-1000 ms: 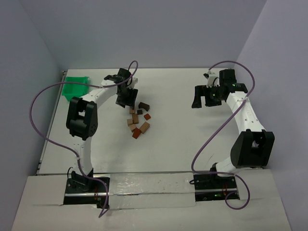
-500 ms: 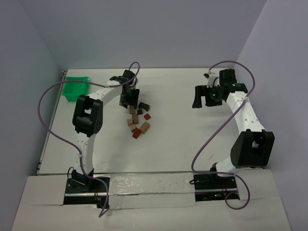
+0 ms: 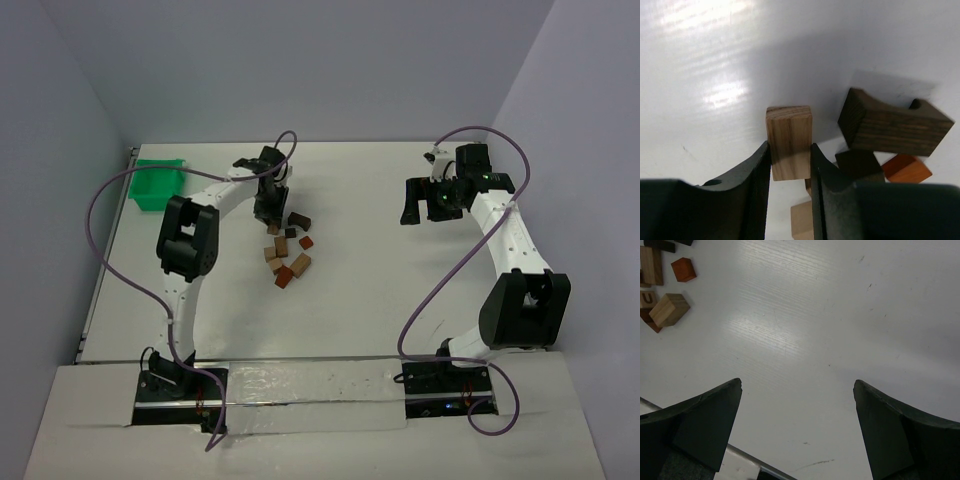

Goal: Build the wood block tower

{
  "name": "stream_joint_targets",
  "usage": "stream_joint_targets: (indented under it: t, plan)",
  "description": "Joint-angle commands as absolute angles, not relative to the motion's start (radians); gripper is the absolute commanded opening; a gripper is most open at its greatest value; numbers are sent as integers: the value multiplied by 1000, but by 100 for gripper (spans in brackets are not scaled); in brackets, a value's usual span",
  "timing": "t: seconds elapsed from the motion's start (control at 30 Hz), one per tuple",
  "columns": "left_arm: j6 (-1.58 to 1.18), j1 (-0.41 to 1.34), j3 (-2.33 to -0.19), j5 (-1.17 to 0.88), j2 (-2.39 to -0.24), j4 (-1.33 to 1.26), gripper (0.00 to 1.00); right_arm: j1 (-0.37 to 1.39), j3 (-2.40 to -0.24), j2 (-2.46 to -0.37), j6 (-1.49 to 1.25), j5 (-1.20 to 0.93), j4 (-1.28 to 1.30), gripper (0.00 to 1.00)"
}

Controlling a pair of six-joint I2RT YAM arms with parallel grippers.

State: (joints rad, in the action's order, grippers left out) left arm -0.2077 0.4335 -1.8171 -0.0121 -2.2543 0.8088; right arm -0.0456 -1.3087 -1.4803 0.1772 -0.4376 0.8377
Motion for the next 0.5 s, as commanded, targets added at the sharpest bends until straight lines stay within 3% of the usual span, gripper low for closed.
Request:
stream_joint_targets:
  t: [0.0,0.3,0.47]
  plan:
    - [-62,439,-1899,-24,-2312,772,2,-48,-1322,-1468,180,-433,813,100]
    - [175,449,-1966,-149,-2335,717,1,-50,-1314,-1454,183,-430,815,100]
    - [296,495,-1858,-217,-2245,662,1,-52,-1305,-1445,184,-430,813,100]
